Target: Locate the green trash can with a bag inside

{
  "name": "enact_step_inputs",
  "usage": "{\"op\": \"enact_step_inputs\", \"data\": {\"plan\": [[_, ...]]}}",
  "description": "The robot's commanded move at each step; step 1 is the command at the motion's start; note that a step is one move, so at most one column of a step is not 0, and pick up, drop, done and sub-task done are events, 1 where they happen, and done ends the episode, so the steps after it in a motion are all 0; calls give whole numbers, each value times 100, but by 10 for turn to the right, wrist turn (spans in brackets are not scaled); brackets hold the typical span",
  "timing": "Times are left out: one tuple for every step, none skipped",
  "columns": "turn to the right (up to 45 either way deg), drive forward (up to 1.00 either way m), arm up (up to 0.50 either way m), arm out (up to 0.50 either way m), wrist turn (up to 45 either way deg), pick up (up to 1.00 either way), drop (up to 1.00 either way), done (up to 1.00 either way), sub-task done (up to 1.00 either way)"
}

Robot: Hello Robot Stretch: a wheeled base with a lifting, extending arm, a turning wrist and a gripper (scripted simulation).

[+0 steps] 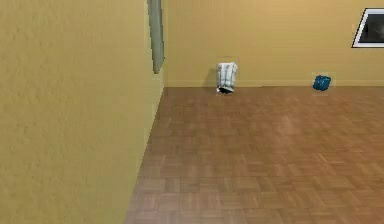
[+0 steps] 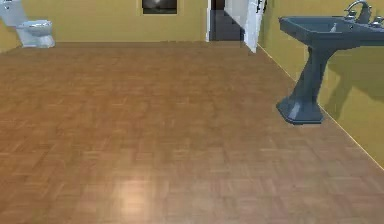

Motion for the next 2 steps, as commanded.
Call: {"op": "enact_step_inputs", "data": {"plan": [[0, 100, 0, 0, 0, 0, 0, 0, 0], [0, 100, 0, 0, 0, 0, 0, 0, 0]]}}
